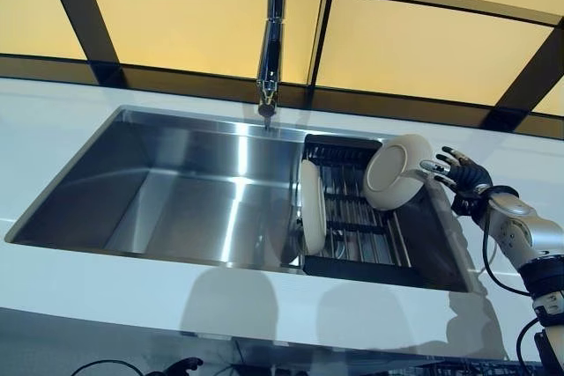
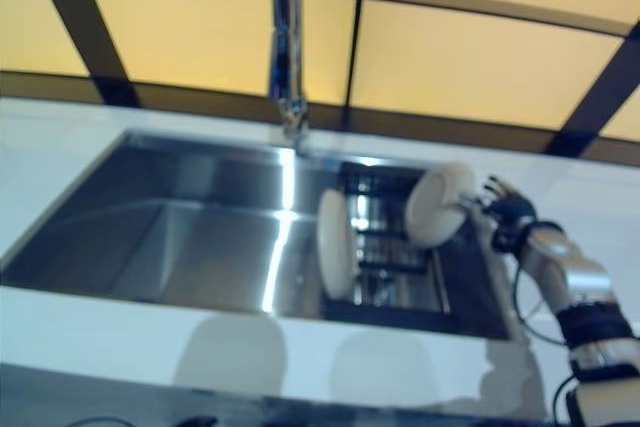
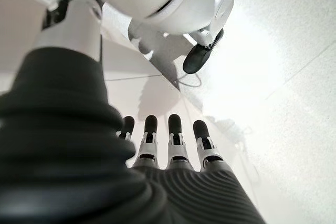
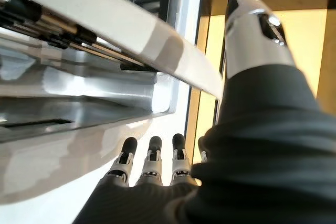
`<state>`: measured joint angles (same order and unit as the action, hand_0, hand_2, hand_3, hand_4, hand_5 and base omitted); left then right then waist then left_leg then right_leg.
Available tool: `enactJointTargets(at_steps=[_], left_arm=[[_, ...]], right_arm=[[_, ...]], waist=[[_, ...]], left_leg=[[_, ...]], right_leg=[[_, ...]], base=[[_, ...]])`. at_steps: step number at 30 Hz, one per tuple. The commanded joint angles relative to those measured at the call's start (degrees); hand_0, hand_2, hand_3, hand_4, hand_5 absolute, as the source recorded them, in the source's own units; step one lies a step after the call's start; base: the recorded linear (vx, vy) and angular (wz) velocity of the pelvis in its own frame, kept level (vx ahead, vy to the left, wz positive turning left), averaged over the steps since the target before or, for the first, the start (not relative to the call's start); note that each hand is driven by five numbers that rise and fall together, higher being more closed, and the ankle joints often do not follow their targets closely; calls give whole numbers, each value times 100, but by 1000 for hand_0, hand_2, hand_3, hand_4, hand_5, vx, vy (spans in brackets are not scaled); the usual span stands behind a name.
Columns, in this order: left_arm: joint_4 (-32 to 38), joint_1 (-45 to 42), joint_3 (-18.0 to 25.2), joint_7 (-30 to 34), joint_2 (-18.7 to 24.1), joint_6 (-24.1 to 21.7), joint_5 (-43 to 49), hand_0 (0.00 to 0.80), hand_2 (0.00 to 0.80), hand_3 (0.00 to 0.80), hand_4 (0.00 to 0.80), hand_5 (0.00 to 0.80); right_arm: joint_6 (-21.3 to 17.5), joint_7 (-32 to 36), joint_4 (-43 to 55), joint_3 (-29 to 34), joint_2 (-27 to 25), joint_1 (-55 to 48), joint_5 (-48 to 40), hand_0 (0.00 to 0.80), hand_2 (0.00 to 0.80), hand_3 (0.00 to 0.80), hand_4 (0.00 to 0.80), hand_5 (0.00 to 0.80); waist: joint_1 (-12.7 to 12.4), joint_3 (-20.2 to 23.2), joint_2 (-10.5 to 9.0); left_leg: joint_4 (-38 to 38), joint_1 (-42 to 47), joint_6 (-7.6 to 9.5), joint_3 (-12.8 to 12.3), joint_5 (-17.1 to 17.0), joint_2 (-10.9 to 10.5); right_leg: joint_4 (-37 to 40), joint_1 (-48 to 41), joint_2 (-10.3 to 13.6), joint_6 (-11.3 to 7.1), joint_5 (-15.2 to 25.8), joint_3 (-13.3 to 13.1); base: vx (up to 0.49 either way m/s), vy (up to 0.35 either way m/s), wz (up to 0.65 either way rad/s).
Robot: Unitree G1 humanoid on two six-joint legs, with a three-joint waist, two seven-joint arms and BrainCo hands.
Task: Take plates into dishwasher
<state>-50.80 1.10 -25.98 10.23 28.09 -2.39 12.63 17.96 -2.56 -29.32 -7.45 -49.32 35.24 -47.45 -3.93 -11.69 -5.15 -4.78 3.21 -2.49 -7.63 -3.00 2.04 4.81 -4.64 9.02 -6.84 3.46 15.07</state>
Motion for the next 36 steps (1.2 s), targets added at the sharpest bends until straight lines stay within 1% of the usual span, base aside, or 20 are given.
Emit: enactJointTargets(at_steps=[1,9,16,26,36], left_arm=[[-12,154,-198,35,243,-288,-205,0,0,0,0,0],[48,116,-218,1,310,-358,-216,0,0,0,0,0],[-44,122,-245,-44,313,-454,-246,0,0,0,0,0],[-94,120,-279,-127,315,-532,-247,0,0,0,0,0],[-115,90,-282,-171,305,-552,-229,0,0,0,0,0]], right_arm=[[-241,-183,-179,-113,-306,790,-253,0,0,0,0,0],[-145,-173,-297,-100,-397,801,-279,0,0,0,0,0],[-156,-127,-426,-118,-412,841,-299,0,0,0,0,0],[-156,-99,-453,-219,-401,963,-354,0,0,0,0,0],[-91,-6,-450,-252,-386,981,-389,0,0,0,0,0]], waist=[[-166,154,-124],[-156,110,-140],[-136,92,-129],[-141,48,-119],[-154,38,-154]], left_leg=[[79,-73,-103,-23,325,247],[55,-22,-70,-23,376,253],[44,23,-52,-33,416,249],[31,25,-54,-23,433,254],[11,74,-52,-14,461,250]], right_leg=[[-112,369,54,-447,360,-69],[-144,401,31,-468,364,-68],[-144,401,10,-464,357,-88],[-137,411,-11,-460,342,-96],[-128,385,-11,-470,349,-61]], base=[[0,0,0],[3,-15,0],[1,-5,0],[0,0,0],[0,0,0]])
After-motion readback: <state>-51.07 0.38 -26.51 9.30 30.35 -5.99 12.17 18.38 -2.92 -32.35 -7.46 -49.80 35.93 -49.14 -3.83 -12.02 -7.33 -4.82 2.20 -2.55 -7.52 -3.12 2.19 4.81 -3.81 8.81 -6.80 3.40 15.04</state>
